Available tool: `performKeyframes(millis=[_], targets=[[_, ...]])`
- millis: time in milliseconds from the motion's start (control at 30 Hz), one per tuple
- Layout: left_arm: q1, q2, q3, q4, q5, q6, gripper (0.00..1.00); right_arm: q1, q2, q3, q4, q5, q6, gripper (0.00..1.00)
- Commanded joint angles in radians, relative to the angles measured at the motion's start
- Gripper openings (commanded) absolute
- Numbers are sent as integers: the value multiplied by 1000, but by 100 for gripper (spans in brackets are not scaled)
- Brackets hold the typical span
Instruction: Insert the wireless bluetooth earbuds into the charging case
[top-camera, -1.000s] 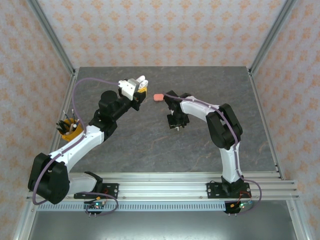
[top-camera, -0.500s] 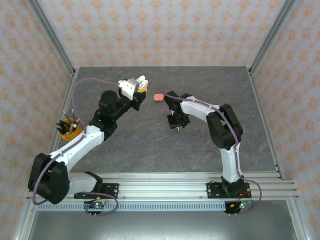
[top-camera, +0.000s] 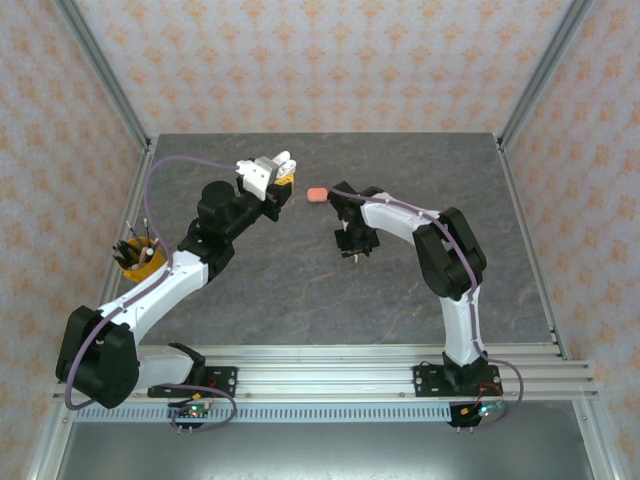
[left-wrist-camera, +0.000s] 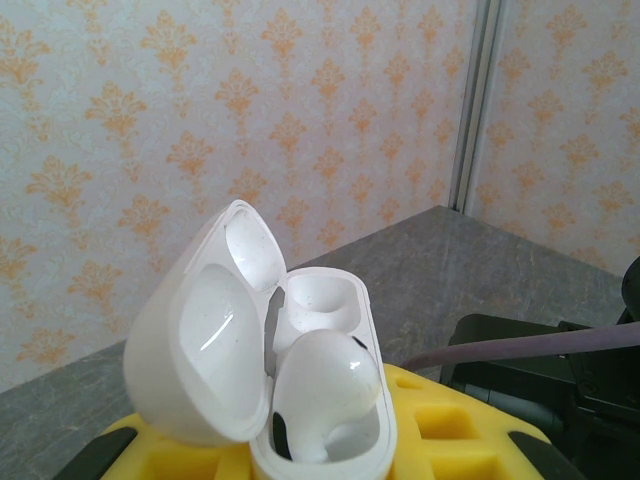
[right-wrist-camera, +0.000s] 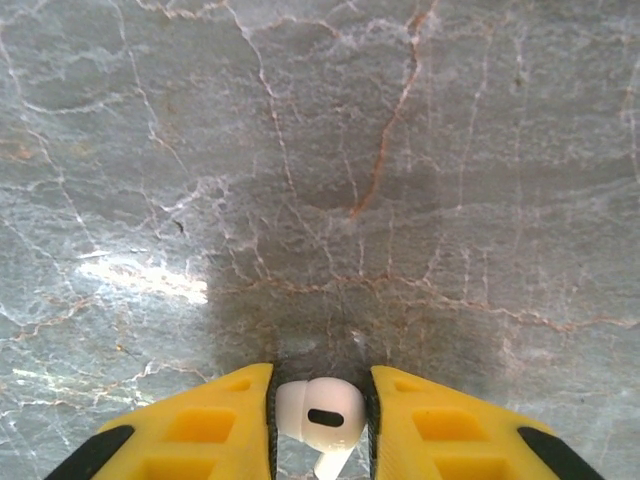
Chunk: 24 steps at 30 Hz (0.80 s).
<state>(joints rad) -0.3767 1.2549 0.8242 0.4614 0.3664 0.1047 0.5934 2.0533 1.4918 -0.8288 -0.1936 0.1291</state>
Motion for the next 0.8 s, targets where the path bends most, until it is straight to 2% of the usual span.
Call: performKeyframes(millis=[0,367,767], targets=[[10,5,43,39,17,-7,0,8,-79,-22,-7,46,15,27],[9,2,61,6,42,4,0,8,-343,-55,109,111,41,22],[-36,75,123,-10,189,18,0,8,-628,33,368,241,-42,23]])
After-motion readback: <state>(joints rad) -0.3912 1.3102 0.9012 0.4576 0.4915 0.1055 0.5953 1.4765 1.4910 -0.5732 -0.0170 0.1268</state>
